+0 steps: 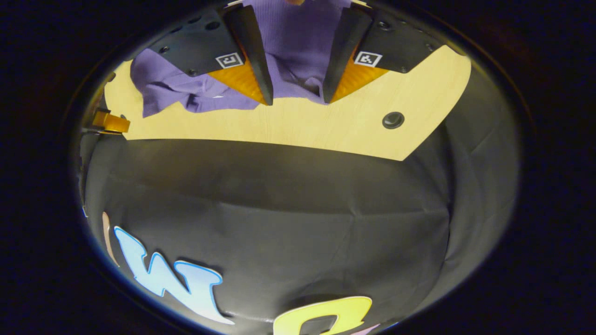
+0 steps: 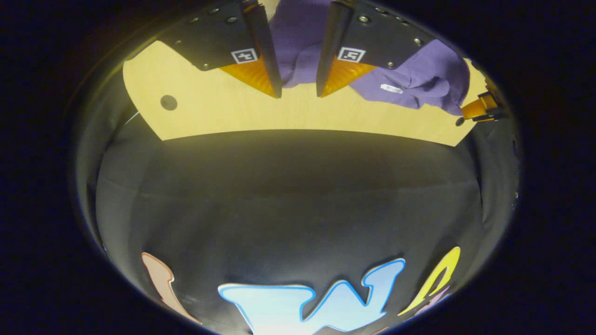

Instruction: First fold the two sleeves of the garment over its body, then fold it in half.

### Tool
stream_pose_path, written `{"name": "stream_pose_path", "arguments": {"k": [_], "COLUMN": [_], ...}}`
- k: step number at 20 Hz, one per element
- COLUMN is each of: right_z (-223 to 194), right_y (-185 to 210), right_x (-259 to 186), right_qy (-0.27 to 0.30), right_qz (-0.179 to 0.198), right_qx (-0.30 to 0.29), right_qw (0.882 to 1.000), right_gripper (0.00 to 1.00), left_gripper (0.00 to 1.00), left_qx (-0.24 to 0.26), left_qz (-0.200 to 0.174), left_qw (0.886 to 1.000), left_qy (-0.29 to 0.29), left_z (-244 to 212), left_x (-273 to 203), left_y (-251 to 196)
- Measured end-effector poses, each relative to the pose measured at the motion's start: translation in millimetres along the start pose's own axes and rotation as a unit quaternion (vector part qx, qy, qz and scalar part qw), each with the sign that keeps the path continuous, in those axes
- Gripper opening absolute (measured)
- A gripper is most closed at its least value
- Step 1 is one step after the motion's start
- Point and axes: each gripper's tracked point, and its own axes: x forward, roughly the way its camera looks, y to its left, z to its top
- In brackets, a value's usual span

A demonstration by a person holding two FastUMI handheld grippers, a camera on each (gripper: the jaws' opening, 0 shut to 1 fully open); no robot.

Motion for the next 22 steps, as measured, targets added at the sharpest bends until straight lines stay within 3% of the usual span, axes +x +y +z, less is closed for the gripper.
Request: {"name": "stream_pose_path", "arguments": {"k": [1, 3, 4, 6, 10, 18, 19, 20, 21, 22], "right_z": [4, 11, 15, 19, 28, 30, 28, 25, 24, 24], "right_y": [0, -3, -1, 3, 15, 61, 65, 69, 73, 77], "right_x": [-9, -32, -46, -71, -125, -249, -262, -273, -285, -294], "right_qy": [-0.007, -0.021, -0.03, -0.042, -0.073, -0.142, -0.146, -0.149, -0.154, -0.158], "right_qz": [-0.002, -0.012, -0.014, -0.015, -0.028, -0.038, -0.043, -0.047, -0.048, -0.049], "right_qx": [-0.002, -0.009, -0.012, -0.017, -0.024, -0.045, -0.05, -0.055, -0.059, -0.058], "right_qw": [1.0, 1.0, 0.999, 0.999, 0.997, 0.988, 0.987, 0.986, 0.985, 0.985], "right_gripper": [0.5, 0.5, 0.51, 0.74, 0.74, 0.74, 0.68, 0.72, 0.67, 0.72], "left_gripper": [0.74, 0.97, 0.92, 0.92, 0.97, 0.97, 0.97, 0.96, 0.96, 0.96], "left_qx": [-0.002, 0.001, 0.004, 0.012, 0.032, 0.064, 0.066, 0.066, 0.065, 0.065], "left_qz": [-0.004, -0.009, -0.015, -0.025, -0.041, -0.071, -0.073, -0.076, -0.078, -0.081], "left_qw": [1.0, 1.0, 0.999, 0.998, 0.995, 0.983, 0.982, 0.981, 0.981, 0.98], "left_qy": [-0.007, -0.024, -0.032, -0.051, -0.087, -0.16, -0.163, -0.166, -0.168, -0.168], "left_z": [5, 15, 21, 31, 46, 61, 60, 58, 55, 54], "left_x": [-8, -25, -37, -60, -112, -217, -227, -237, -245, -254], "left_y": [-2, -5, -7, -10, -13, -7, -6, -5, -4, -4]}}
